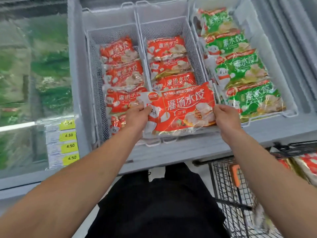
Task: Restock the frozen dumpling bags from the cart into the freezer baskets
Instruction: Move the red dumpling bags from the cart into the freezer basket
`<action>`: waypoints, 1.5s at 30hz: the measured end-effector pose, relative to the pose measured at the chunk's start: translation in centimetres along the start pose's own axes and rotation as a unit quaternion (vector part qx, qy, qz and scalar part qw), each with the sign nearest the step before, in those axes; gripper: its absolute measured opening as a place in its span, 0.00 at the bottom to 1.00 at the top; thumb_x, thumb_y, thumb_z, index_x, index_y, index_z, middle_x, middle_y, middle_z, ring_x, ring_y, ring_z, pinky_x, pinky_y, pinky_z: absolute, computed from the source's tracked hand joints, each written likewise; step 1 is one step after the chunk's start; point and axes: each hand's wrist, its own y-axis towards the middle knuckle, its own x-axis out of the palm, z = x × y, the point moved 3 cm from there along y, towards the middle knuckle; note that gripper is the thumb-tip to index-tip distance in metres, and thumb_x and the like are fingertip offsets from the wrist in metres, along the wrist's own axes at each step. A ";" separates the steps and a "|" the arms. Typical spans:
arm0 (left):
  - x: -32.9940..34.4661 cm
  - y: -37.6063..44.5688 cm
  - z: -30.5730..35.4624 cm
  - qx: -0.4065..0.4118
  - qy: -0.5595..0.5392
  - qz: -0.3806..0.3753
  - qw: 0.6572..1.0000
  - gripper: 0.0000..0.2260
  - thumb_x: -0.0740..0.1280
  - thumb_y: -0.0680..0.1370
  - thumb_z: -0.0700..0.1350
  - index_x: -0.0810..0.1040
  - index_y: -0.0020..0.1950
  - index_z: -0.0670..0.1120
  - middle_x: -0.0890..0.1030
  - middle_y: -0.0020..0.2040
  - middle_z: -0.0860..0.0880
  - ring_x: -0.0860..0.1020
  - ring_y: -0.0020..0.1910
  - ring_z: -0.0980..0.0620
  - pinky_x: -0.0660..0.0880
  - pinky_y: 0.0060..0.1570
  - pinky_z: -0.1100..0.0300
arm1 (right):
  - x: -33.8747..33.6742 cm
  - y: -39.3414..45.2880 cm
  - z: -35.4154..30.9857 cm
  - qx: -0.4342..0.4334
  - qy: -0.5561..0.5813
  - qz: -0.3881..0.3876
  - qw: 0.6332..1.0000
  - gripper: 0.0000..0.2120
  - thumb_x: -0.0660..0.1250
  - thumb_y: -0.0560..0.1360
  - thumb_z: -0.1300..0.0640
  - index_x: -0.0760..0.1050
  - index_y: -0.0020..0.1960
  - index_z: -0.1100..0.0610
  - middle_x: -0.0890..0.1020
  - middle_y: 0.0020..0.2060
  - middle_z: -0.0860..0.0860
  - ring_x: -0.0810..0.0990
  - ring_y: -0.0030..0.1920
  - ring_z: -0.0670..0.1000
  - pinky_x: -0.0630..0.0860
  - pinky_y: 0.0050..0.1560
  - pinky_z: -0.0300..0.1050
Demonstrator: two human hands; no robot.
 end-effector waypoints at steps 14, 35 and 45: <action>10.2 6.8 -0.7 -0.047 0.164 0.099 0.980 0.12 0.69 0.79 0.46 0.78 0.38 0.42 0.75 0.37 0.42 0.74 0.38 0.48 0.71 0.40 0.55 | 1.4 13.3 2.5 0.056 -0.133 -0.191 0.971 0.08 0.64 0.77 0.53 0.78 0.40 0.51 0.83 0.42 0.51 0.80 0.43 0.51 0.73 0.43 0.42; 7.4 -2.5 1.3 0.136 0.341 -0.146 0.919 0.16 0.69 0.77 0.48 0.81 0.65 0.47 0.82 0.61 0.51 0.79 0.60 0.51 0.73 0.65 0.55 | -3.6 -2.6 3.4 -0.069 -0.171 0.008 0.983 0.18 0.66 0.78 0.55 0.75 0.66 0.60 0.78 0.62 0.57 0.76 0.63 0.57 0.71 0.61 0.48; 12.1 -12.5 -0.4 0.248 0.360 -0.265 0.859 0.14 0.70 0.77 0.45 0.82 0.63 0.45 0.83 0.56 0.51 0.80 0.56 0.52 0.74 0.59 0.59 | -9.0 -15.5 11.9 0.053 -0.071 0.134 0.987 0.17 0.67 0.75 0.52 0.77 0.62 0.55 0.79 0.57 0.52 0.78 0.58 0.52 0.73 0.59 0.47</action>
